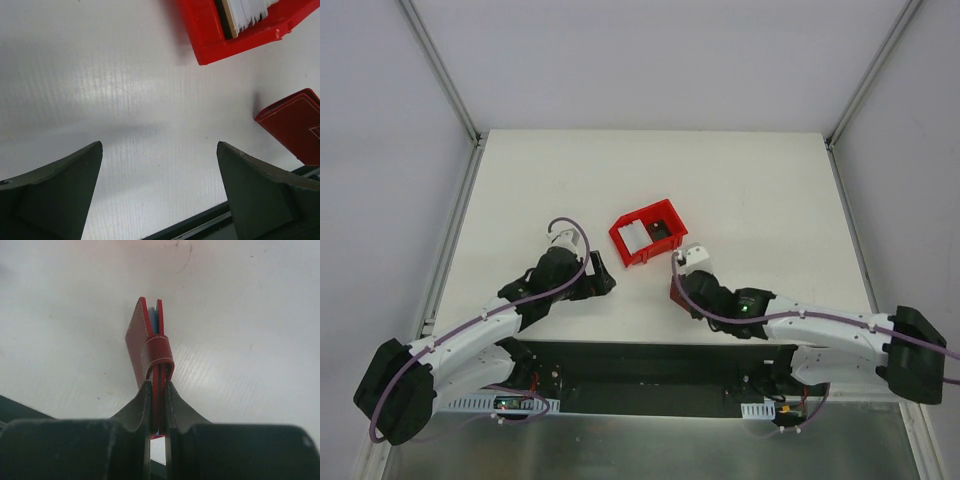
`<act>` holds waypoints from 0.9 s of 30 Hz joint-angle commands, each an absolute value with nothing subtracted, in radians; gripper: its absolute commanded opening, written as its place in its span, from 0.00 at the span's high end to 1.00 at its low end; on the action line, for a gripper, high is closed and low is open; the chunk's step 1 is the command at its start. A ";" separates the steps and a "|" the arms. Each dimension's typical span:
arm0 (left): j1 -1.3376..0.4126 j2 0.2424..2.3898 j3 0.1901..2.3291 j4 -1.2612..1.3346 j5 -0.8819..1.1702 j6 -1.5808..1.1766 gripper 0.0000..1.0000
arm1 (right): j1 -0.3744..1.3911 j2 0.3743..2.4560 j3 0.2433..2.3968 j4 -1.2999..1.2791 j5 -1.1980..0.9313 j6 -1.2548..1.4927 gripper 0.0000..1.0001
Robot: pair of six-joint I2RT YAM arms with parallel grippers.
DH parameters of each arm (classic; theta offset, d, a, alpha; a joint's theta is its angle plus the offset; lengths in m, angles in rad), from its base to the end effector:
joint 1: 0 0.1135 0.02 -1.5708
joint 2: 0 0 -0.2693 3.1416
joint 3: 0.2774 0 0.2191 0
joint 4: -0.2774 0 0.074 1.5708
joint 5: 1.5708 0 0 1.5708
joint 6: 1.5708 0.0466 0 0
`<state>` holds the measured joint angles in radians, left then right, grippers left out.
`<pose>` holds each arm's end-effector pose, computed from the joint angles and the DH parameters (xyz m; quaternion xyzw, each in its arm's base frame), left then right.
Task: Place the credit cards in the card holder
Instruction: Open the card holder at the center of the board.
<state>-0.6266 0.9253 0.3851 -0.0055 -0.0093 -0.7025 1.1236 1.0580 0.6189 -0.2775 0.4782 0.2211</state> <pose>0.1401 -0.1009 0.2091 -0.0353 0.8708 -0.2992 0.3885 0.1020 0.1630 0.2371 -0.2973 0.8385 0.0820 0.4491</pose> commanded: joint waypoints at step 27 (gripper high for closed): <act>-0.568 0.877 0.370 -0.109 -0.055 -0.750 0.01 | 1.447 1.360 0.689 -0.215 0.585 0.176 0.52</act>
<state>-0.5739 0.8833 0.3698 -0.1169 -0.0814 -0.7540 1.4982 1.5002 0.7433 -0.2806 0.7059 0.1234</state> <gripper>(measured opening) 0.986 0.449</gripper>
